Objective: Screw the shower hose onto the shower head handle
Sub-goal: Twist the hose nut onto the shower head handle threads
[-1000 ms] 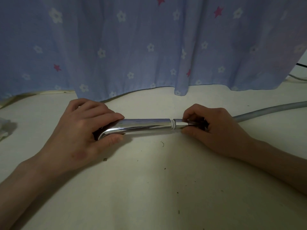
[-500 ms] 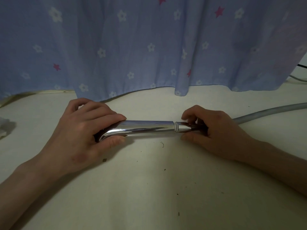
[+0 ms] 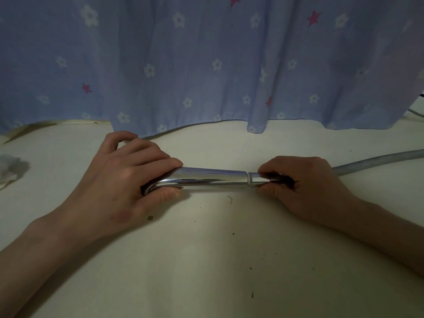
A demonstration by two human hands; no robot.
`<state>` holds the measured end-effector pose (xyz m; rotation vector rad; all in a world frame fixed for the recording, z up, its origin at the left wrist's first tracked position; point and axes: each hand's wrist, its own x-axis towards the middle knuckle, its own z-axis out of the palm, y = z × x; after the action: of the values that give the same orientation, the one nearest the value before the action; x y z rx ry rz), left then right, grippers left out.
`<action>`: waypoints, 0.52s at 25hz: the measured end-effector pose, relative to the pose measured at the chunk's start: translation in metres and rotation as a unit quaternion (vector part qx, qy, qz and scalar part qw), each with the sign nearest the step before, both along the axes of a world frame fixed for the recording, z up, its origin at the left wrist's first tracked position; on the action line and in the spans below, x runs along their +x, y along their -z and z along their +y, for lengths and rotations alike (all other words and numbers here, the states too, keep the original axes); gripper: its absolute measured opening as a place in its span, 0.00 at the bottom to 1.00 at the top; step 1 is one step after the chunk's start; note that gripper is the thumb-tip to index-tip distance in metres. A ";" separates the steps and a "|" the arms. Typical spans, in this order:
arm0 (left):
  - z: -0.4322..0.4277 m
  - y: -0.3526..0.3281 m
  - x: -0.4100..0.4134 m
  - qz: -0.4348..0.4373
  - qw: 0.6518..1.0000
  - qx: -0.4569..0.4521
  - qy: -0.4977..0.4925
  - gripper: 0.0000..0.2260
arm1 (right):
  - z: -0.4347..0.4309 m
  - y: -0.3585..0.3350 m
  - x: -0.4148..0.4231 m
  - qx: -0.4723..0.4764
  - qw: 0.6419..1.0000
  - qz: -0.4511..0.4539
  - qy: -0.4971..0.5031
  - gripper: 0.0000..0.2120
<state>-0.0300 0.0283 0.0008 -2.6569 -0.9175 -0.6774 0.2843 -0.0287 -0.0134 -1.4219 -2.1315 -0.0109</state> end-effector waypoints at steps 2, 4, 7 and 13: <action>-0.001 0.000 0.001 0.000 1.000 0.000 0.000 0.21 | -0.001 -0.001 -0.001 -0.003 1.000 -0.028 -0.006 0.15; -0.001 0.000 0.001 -0.007 1.000 -0.005 0.000 0.21 | -0.003 -0.002 -0.002 0.001 0.999 -0.049 -0.013 0.17; -0.002 0.000 0.002 -0.017 1.000 -0.009 0.000 0.21 | -0.003 -0.004 -0.003 -0.030 0.999 -0.022 -0.005 0.20; -0.002 0.001 0.002 -0.025 1.000 -0.012 0.001 0.20 | -0.002 -0.005 -0.002 -0.013 1.000 -0.014 -0.017 0.16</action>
<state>-0.0277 0.0266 0.0000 -2.6725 -0.9425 -0.7402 0.2827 -0.0309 -0.0085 -1.4073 -2.1849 0.0100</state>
